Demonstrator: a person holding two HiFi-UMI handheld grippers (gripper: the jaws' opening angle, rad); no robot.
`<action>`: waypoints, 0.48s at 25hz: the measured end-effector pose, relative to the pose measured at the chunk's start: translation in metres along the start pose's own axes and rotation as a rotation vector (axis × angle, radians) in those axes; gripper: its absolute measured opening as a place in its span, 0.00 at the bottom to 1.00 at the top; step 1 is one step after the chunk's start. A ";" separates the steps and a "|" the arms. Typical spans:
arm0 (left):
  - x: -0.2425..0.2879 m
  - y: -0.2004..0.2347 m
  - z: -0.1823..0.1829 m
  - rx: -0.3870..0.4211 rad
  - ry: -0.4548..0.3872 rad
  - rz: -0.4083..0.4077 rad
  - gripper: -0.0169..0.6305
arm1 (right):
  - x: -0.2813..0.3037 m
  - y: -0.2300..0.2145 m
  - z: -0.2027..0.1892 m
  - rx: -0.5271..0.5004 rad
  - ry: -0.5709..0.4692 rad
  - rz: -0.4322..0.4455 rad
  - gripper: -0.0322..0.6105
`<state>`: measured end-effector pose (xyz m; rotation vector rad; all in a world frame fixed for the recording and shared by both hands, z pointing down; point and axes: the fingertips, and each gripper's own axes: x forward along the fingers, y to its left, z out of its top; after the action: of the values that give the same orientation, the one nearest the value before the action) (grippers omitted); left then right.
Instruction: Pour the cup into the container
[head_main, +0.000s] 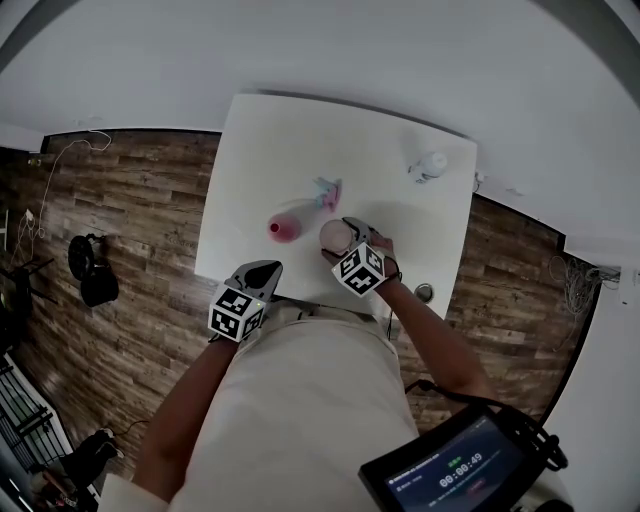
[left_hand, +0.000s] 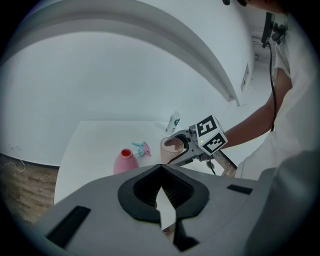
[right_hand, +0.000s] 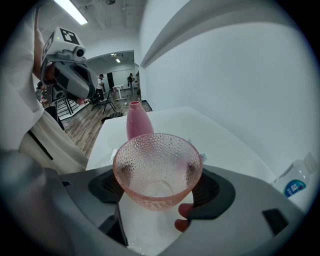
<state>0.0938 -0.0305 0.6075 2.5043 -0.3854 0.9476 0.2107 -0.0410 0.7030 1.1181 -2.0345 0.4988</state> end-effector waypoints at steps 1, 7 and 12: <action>0.000 0.000 0.000 0.001 0.002 0.002 0.04 | 0.001 0.000 0.000 0.000 0.001 0.000 0.64; 0.003 0.002 -0.001 0.018 0.016 0.011 0.04 | 0.011 -0.002 -0.010 0.005 0.022 -0.001 0.64; 0.000 0.007 -0.001 0.019 0.016 0.025 0.04 | 0.015 -0.003 -0.014 0.006 0.032 -0.001 0.64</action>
<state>0.0907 -0.0361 0.6104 2.5125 -0.4058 0.9850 0.2143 -0.0421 0.7238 1.1080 -2.0061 0.5188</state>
